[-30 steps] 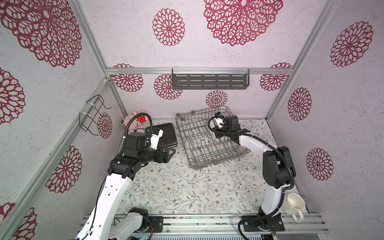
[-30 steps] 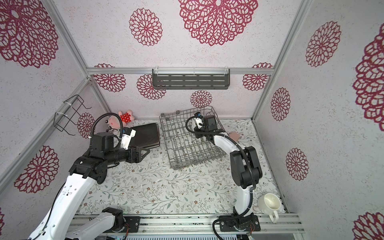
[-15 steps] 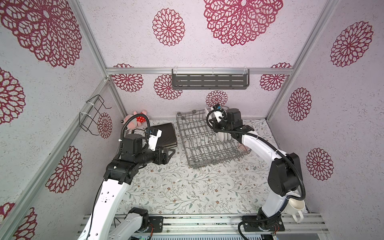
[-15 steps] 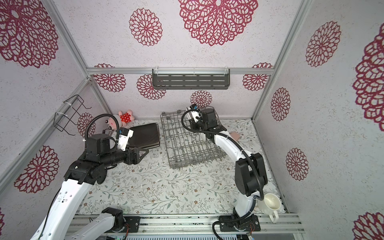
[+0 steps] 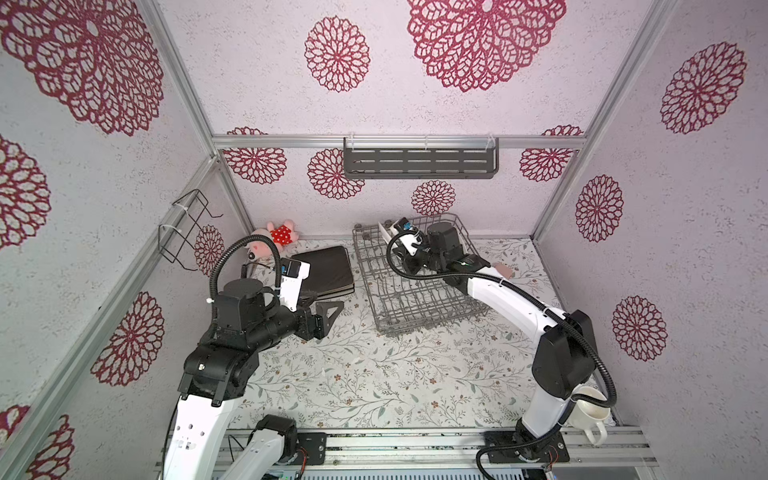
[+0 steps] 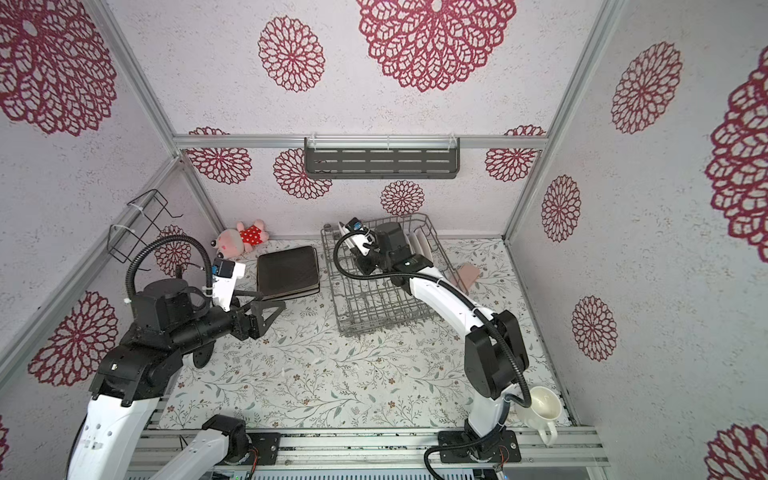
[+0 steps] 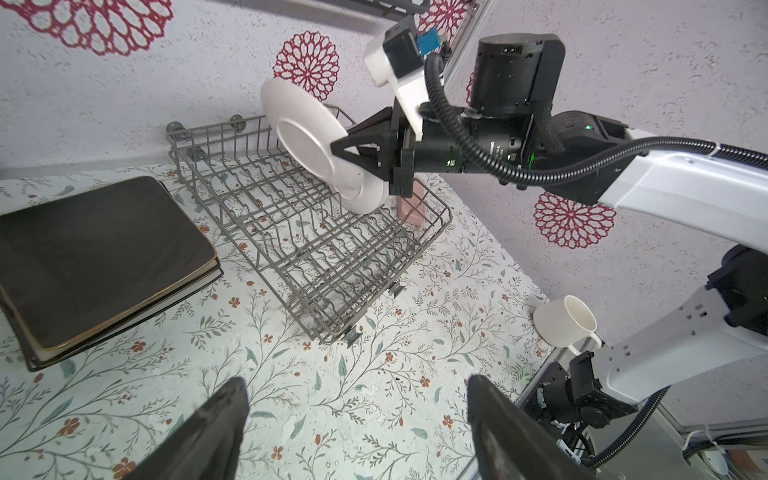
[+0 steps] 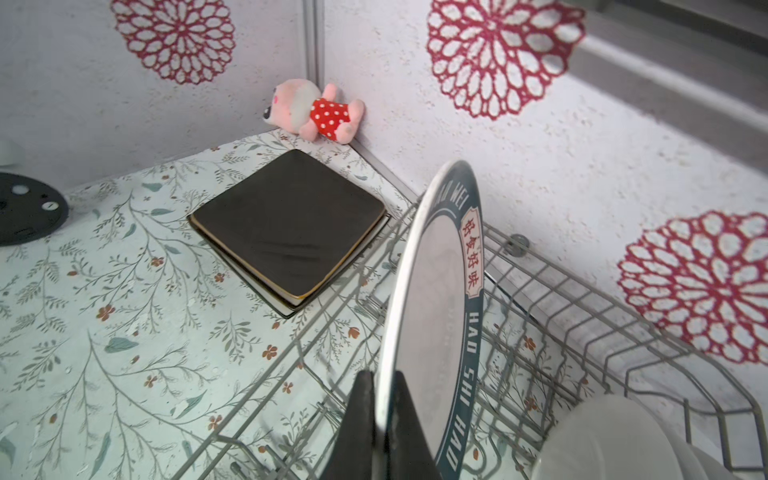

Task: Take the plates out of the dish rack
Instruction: 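Carry the green-rimmed plate out of the rack toward the robot with the right gripper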

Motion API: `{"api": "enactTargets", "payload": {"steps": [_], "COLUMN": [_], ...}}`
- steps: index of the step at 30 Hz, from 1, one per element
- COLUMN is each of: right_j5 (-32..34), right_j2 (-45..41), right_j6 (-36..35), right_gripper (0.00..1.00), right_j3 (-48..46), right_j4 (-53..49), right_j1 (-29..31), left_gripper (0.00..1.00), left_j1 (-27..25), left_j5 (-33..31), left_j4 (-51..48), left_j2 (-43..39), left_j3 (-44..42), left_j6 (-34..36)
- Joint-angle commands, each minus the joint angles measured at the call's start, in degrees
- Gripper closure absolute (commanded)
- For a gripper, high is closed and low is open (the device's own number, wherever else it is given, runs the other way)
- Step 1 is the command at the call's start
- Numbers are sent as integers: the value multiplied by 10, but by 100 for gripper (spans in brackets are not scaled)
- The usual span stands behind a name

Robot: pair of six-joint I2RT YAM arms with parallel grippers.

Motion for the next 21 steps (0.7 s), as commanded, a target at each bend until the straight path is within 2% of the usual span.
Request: {"api": "enactTargets", "payload": {"steps": [1,7,14,21], "right_j5": [33,77,126,198], "right_j2": [-50,-68,-88,-91], "right_j6": [-72,-154,-232,-320], "right_gripper": [100,100,100,100], "right_j3": [20,-19,-80,-131], "right_j4": [13,31,66,110], "right_j1": [34,98,156,227], "left_gripper": [15,13,5,4], "left_j1": [4,4,4,4], "left_j5": [-14,-48,-93,-117], "left_j4": [-23,-44,-76,-136], "left_j2": [-16,-59,-108,-129], "left_j3": [19,35,55,61], "left_j6": [15,6,4,-12]}}
